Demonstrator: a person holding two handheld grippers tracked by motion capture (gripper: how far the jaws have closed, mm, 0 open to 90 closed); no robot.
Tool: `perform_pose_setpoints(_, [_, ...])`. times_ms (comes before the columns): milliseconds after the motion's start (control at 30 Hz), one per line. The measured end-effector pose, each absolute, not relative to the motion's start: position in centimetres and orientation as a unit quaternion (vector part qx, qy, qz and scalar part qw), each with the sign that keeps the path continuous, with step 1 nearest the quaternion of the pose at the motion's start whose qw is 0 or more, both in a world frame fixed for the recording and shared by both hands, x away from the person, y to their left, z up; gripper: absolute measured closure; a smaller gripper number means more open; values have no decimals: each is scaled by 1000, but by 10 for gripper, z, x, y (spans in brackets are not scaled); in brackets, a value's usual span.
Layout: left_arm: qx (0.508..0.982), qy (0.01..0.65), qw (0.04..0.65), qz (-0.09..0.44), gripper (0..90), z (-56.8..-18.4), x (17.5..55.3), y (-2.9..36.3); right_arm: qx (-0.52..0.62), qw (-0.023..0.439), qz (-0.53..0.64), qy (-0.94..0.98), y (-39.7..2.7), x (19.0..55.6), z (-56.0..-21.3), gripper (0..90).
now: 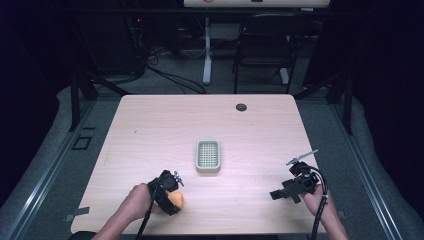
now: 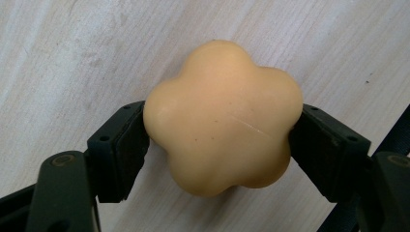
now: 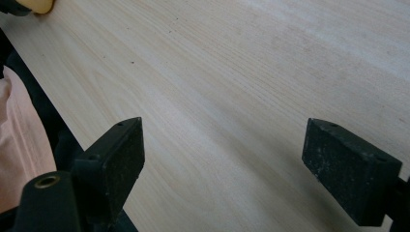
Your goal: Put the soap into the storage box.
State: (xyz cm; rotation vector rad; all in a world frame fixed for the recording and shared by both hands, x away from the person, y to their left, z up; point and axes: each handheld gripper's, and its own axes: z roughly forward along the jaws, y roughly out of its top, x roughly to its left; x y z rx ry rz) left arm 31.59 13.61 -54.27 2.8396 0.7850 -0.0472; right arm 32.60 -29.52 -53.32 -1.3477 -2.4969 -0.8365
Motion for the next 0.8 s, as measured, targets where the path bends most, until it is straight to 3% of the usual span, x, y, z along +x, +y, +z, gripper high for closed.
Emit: perform_pose_setpoints(800, [958,266,111,-12,255,-536,314,140,-460,89,-293,-833,-297,325,-533,150])
